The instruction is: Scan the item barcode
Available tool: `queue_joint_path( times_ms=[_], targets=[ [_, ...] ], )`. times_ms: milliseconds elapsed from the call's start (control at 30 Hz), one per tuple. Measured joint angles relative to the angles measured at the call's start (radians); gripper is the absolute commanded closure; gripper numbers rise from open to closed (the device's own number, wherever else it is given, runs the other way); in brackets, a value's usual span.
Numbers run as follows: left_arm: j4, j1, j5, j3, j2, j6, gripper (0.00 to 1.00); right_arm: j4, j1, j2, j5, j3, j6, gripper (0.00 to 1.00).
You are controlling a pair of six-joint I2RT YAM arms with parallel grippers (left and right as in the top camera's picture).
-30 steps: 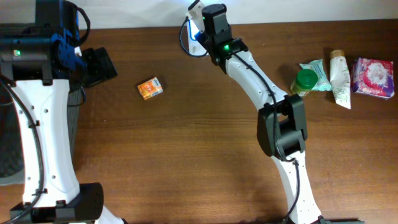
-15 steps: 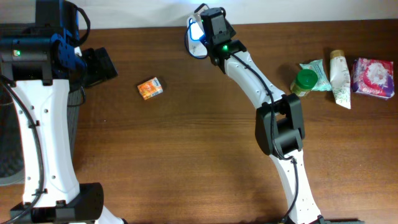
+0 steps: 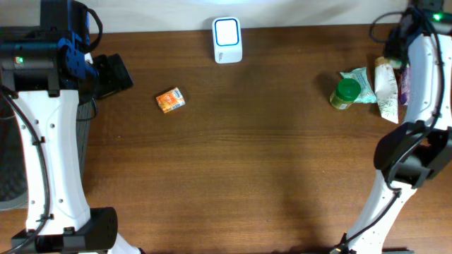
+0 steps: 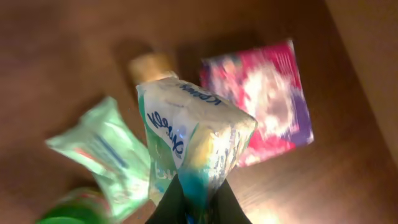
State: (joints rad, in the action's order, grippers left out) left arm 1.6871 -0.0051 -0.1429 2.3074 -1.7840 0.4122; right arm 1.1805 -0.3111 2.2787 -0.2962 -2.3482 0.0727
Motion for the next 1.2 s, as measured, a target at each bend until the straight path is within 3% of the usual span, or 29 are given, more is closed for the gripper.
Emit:
queue_joint_path(
  times_ms=[233,467,500,567,600,633,667,700,800,900,967,1033,1100,1200],
  targets=[
    [0.000,0.000,0.000,0.000,0.000,0.000,0.01,-0.005,-0.145,0.000,-0.001,0.176,0.144,0.96],
    [0.000,0.000,0.000,0.000,0.000,0.000,0.01,0.037,-0.242,0.000,0.007,0.218,0.458,0.95],
    [0.000,0.000,0.000,0.000,0.000,0.000,0.01,0.004,-0.247,0.000,0.021,0.259,0.478,0.85],
    [0.001,0.000,0.000,0.000,0.000,0.000,0.01,-0.096,-0.249,0.000,0.080,0.346,0.498,0.51],
    [0.000,0.000,0.000,0.000,0.000,0.000,0.01,-0.128,-0.249,0.000,0.108,0.377,0.500,0.50],
    [0.000,0.000,0.000,0.000,0.000,0.000,0.01,-0.143,-0.249,0.000,0.132,0.390,0.499,0.36],
    [0.000,0.000,0.000,0.000,0.000,0.000,0.01,-0.155,-0.249,0.000,0.158,0.391,0.494,0.14],
    [0.000,0.000,0.000,0.000,0.000,0.000,0.01,-0.167,-0.249,0.000,0.214,0.391,0.448,0.07],
    [0.000,0.000,0.000,0.000,0.000,0.000,0.01,-0.081,-0.249,0.000,0.289,0.338,0.359,0.06],
    [0.000,0.000,0.000,0.000,0.000,0.000,0.01,0.054,-0.249,-0.031,0.342,0.155,0.332,0.06],
    [0.000,0.000,0.000,0.000,0.000,0.000,0.01,0.115,-0.248,-0.085,0.489,0.060,0.277,0.06],
    [0.000,0.000,0.000,0.000,0.000,0.000,0.01,0.176,-0.222,-0.149,0.788,0.009,0.164,0.06],
    [0.000,0.000,0.000,0.000,0.000,0.000,0.01,0.232,-0.153,-0.151,0.932,0.006,0.060,0.05],
    [0.000,0.000,0.000,0.000,0.000,0.000,0.01,0.240,0.063,-0.151,1.002,0.006,-0.079,0.01]
  ],
)
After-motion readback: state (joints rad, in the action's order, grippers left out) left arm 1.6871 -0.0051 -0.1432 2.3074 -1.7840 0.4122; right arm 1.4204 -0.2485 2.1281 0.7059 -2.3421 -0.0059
